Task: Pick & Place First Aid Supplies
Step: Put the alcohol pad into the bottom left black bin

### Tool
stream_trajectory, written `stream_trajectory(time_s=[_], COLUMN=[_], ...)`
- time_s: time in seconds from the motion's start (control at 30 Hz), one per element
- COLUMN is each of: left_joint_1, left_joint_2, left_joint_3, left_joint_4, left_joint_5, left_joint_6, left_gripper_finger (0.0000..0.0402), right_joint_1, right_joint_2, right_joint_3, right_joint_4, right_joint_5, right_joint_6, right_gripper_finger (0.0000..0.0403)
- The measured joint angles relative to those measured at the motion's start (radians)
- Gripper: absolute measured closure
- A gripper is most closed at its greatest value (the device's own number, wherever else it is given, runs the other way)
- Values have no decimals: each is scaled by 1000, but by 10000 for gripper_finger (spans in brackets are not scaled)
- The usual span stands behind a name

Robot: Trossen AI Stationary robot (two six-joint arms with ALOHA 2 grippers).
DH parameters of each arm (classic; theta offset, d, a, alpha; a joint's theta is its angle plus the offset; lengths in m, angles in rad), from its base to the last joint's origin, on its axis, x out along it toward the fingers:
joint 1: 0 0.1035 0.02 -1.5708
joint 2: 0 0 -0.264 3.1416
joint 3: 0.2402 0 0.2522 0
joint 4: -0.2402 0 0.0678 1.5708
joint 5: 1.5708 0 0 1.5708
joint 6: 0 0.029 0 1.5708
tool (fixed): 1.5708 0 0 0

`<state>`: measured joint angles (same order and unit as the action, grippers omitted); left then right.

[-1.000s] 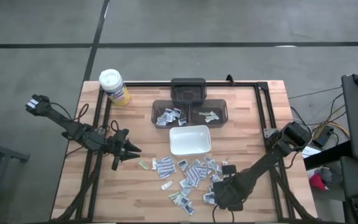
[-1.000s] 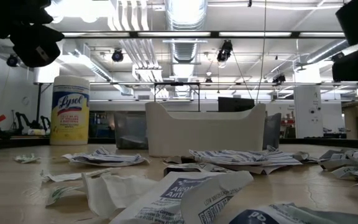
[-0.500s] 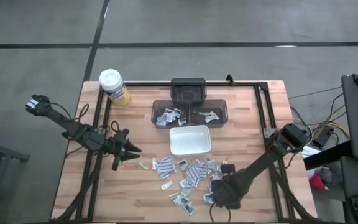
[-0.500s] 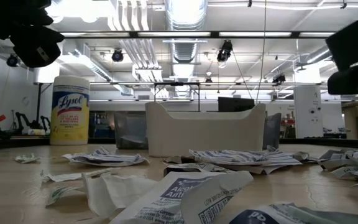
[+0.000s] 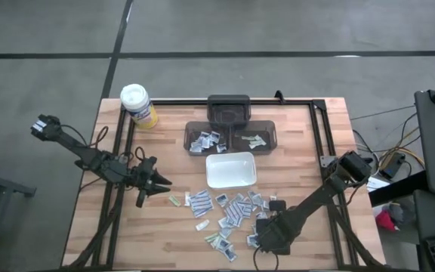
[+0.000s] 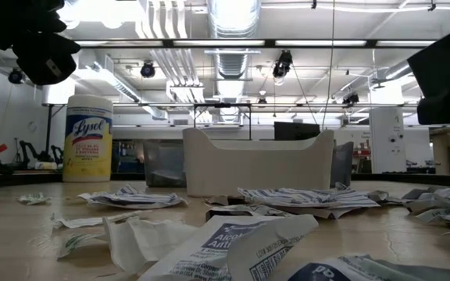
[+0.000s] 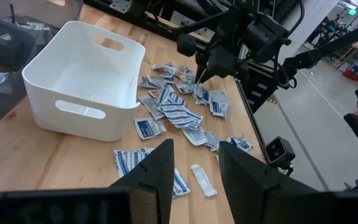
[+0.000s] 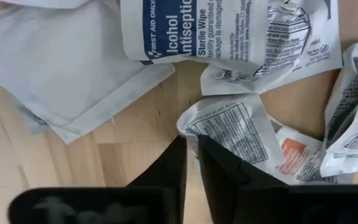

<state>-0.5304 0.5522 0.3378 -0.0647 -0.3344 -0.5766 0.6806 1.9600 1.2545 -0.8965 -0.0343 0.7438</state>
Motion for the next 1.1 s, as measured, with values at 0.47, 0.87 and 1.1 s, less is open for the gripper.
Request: stream_trajectory(time_s=[0.47,0.87,1.1], left_joint_1=[0,-1,0], left_joint_2=[0,0,0], left_joint_3=[0,0,0], left_joint_4=[-19,-19,-22], left_joint_5=[0,0,0], left_joint_6=[0,0,1], left_gripper_finger=[282,282,282], right_joint_1=[0,0,-1], right_joint_2=[-9,-147,-197], right_joint_3=[-2,-4,-2], right_joint_4=[-6,-12,6], right_joint_5=[6,11,11], right_joint_6=[128,181,164], right_gripper_finger=[394,395,394])
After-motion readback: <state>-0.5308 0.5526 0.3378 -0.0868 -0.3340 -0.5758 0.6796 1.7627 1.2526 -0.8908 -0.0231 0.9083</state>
